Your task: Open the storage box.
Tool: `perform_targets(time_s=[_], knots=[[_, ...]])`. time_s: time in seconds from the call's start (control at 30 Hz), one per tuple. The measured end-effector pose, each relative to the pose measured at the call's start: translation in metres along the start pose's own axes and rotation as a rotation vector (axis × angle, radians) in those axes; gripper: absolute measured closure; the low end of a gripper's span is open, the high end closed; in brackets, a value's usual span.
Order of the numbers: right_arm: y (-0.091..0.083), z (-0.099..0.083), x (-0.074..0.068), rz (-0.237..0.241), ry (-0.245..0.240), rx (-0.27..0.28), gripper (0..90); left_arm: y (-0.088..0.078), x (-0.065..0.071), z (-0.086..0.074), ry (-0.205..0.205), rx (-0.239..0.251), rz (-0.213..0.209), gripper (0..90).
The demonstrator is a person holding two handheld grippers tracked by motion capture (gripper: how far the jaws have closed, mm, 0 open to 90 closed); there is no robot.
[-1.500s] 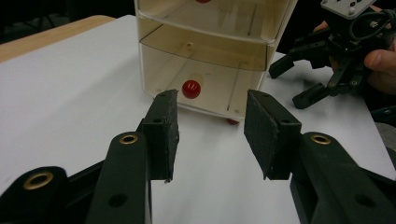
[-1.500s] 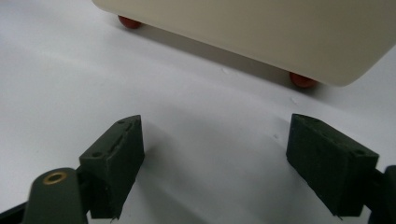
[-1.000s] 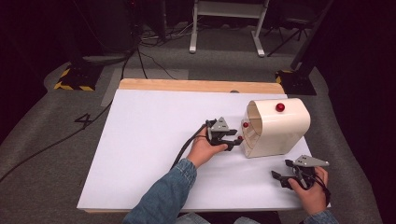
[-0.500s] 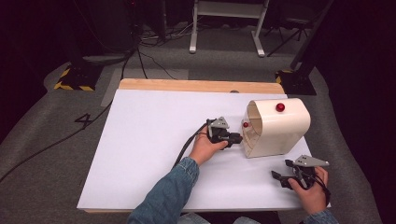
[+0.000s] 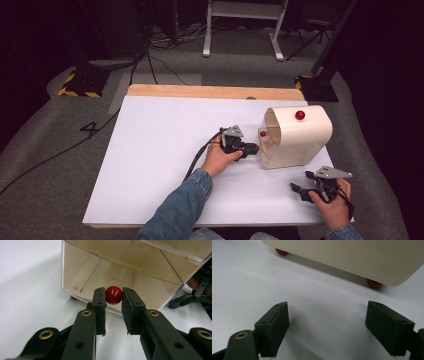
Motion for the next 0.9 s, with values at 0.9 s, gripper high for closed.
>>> perform_targets(time_s=[0.9], knots=[[0.000, 0.000, 0.000, 0.000, 0.001, 0.000, 19.3, -0.085, -0.004, -0.016, 0.029, -0.016, 0.098, 73.2]])
Point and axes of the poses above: each handheld gripper's, and its own axes: y roughly forward along the jaws, z roughly out of its top, x roughly to its right, the point moved 5 cm from there along y, roughly forward along the jaws, and after that the axes turned 13 degrees about x, right-handed, at the moved point
